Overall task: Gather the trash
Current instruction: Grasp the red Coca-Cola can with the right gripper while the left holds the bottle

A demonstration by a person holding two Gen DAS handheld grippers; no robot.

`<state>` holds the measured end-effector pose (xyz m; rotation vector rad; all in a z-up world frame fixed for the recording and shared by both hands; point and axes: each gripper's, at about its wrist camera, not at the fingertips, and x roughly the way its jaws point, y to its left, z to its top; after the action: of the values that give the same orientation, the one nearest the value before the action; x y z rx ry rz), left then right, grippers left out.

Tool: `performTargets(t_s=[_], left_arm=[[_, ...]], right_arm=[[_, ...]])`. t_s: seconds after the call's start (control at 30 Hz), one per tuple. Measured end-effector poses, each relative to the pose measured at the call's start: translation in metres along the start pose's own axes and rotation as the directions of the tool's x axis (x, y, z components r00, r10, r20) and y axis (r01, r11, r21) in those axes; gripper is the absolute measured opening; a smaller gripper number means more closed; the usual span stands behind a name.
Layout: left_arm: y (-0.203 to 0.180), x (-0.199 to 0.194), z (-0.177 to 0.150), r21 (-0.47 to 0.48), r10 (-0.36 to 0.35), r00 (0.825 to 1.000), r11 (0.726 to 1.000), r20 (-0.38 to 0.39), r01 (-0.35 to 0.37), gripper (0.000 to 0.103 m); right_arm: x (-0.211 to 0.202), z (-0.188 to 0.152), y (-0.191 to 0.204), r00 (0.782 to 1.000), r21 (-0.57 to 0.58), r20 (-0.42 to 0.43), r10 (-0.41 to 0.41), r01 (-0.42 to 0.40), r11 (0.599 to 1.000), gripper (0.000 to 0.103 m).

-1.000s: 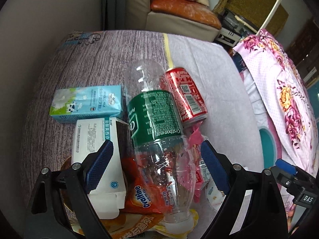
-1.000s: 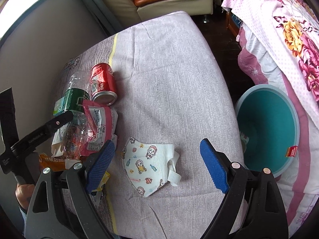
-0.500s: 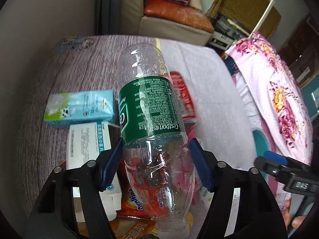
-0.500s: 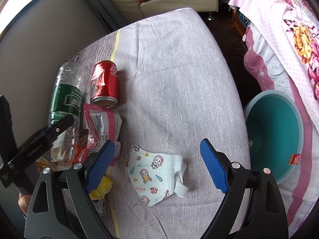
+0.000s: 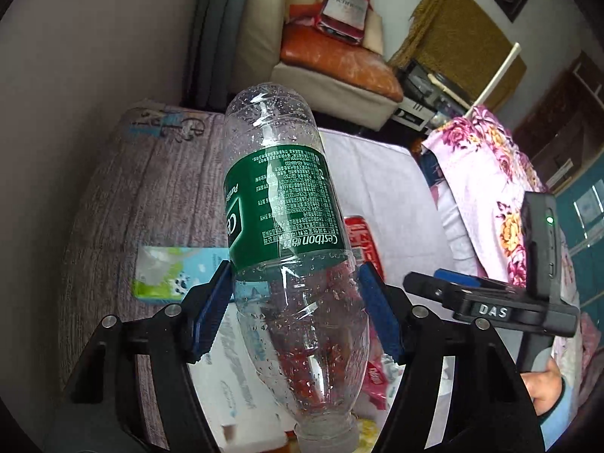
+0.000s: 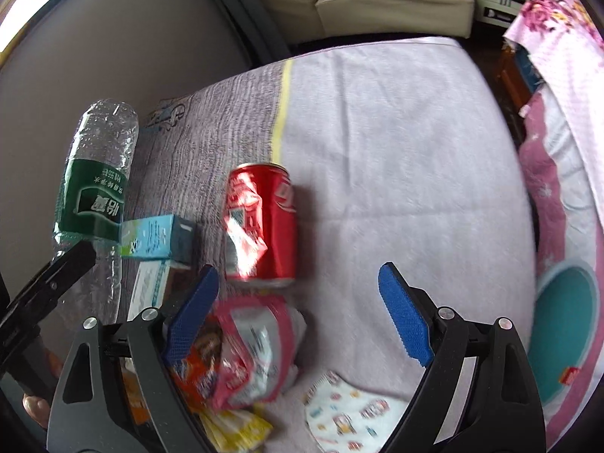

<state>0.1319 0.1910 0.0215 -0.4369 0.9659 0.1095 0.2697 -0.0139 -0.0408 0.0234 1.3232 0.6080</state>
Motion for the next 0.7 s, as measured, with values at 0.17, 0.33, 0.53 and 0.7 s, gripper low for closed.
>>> performTargets(t_s=[0.17,0.33,0.53,0.7], left_arm=[[0.013,0.012,0.004,-0.013,-0.006,1.000,1.000,-0.017,0.005,0.069],[0.017,0.022,0.003,-0.027,-0.013,0.999,1.000,-0.033,0.012,0.069],[0.011,0.020,0.000,-0.020,-0.012,0.999,1.000,-0.034,0.011,0.069],[-0.006,0.007,0.002,0.010,-0.025,1.000,1.000,-0.007,0.025,0.069]], right_arm=[[0.034,0.017,0.012,0.998,-0.019,-0.037,0.051,-0.051,0.998,0.080],[0.060,0.021,0.019,0.994,-0.027,-0.086,0.072,-0.075,0.997,0.068],[0.044,0.015,0.019,0.998,-0.044,-0.018,0.053,-0.054,0.998,0.059],[0.001,0.015,0.002,0.996,0.002,0.080,0.044,-0.044,0.999,0.059]])
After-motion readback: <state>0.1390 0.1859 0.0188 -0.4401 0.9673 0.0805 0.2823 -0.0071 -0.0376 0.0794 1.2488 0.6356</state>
